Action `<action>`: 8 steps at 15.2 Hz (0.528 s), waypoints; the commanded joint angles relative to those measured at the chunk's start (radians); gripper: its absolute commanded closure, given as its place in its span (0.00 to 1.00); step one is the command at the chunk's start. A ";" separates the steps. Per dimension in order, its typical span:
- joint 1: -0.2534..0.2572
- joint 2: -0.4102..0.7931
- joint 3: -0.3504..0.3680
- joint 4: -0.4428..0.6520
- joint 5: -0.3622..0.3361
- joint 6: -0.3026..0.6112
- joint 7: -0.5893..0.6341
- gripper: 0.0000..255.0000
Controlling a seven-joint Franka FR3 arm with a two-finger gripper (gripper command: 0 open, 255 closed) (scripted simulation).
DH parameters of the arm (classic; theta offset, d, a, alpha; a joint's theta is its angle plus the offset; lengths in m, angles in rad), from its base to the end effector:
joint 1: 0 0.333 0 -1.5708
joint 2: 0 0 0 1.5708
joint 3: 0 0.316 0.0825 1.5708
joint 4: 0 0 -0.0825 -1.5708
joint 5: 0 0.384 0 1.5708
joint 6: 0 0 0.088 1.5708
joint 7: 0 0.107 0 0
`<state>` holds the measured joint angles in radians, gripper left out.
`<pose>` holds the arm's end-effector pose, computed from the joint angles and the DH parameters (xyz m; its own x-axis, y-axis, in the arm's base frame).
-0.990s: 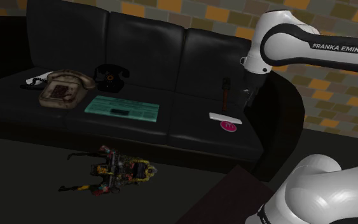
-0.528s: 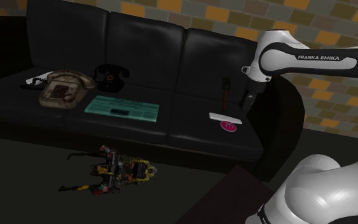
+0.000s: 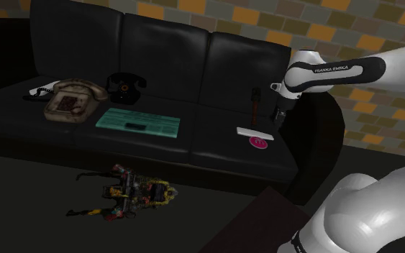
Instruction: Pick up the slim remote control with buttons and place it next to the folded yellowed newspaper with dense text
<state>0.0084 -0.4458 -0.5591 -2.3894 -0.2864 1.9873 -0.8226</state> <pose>0.3518 -0.2486 0.4567 0.9062 0.4220 -0.0256 0.4225 -0.9062 0.0167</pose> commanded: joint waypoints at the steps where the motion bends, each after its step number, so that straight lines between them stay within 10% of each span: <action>1: 0.024 0.078 -0.062 0.033 0.026 0.052 -0.099 0.00; 8: 0.101 0.430 -0.246 0.206 0.296 0.173 -0.518 0.00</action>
<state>0.1010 -0.0783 -0.7847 -2.2142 -0.0494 2.1460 -1.2665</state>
